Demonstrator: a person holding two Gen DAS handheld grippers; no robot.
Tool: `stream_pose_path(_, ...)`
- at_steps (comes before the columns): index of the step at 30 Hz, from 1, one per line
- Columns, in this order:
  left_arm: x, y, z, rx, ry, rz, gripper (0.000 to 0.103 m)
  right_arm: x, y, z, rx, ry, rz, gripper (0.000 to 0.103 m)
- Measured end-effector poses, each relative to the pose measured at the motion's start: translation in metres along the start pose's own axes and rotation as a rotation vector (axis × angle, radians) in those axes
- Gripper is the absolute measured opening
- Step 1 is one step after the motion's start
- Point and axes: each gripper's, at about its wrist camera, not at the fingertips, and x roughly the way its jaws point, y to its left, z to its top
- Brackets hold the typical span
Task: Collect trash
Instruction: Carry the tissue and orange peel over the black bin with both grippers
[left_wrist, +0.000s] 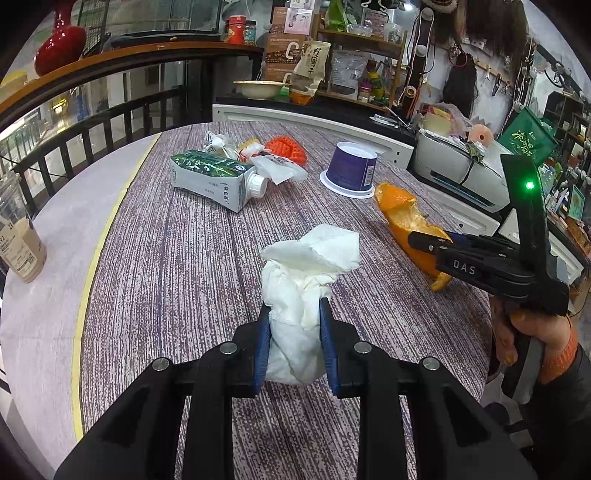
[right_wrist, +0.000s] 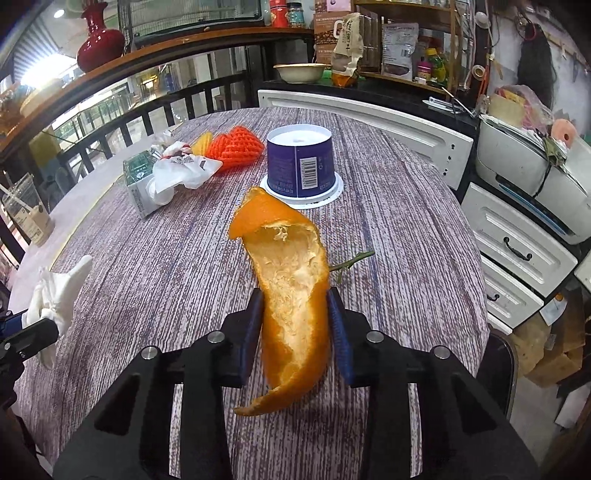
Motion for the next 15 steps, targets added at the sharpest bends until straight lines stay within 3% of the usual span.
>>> stream_pose_path(15,-0.017,-0.052,-0.007,0.061,-0.033,-0.072,0.025,-0.073,-0.027,-0.046,0.058,-0.108,-0.029,0.034)
